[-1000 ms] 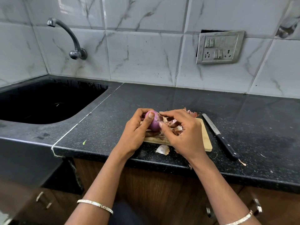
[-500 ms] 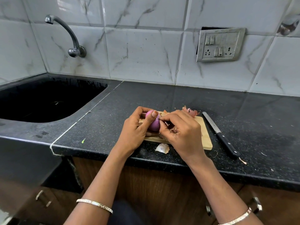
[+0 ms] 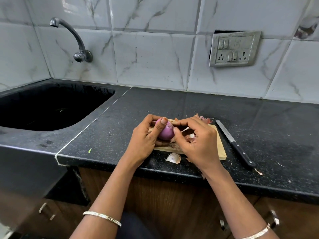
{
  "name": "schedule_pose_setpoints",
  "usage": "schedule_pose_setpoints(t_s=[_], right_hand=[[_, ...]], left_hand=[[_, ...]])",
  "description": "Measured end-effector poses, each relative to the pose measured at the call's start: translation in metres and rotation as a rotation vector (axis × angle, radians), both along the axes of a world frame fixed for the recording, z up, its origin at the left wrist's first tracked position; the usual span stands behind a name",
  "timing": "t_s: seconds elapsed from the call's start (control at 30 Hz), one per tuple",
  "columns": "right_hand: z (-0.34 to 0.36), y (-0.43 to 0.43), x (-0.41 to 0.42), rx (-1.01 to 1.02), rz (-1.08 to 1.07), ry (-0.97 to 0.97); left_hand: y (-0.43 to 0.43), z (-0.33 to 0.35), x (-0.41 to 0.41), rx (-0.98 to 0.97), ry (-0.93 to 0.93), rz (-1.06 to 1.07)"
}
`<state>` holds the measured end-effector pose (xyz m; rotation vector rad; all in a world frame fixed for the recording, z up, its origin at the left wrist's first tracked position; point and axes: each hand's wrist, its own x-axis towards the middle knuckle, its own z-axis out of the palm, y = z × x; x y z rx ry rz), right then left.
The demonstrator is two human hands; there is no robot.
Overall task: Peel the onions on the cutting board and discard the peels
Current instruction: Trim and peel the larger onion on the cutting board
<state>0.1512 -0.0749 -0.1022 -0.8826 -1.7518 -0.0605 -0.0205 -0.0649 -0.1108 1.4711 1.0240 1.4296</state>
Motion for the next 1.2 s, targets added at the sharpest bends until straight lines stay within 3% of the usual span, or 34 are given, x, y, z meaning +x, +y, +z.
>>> schedule_pose_setpoints(t_s=[0.23, 0.47, 0.9, 1.03, 1.2], right_hand=[[0.0048, -0.0024, -0.0018, 0.051, 0.041, 0.006], [0.0038, -0.0005, 0.0025, -0.15, 0.142, 0.181], [0.0005, 0.0024, -0.0025, -0.132, -0.036, 0.112], [0.0021, -0.0003, -0.0007, -0.195, 0.034, 0.183], [0.003, -0.0013, -0.0003, -0.22, 0.088, 0.12]], left_hand=[[-0.0008, 0.001, -0.0015, 0.015, 0.012, -0.001], [0.0001, 0.0001, -0.0009, 0.065, 0.061, -0.011], [0.0005, -0.0027, 0.0003, 0.085, 0.047, -0.032], [-0.0007, -0.0018, 0.0009, 0.075, 0.021, -0.036], [-0.0007, -0.0015, -0.0009, 0.102, 0.029, -0.039]])
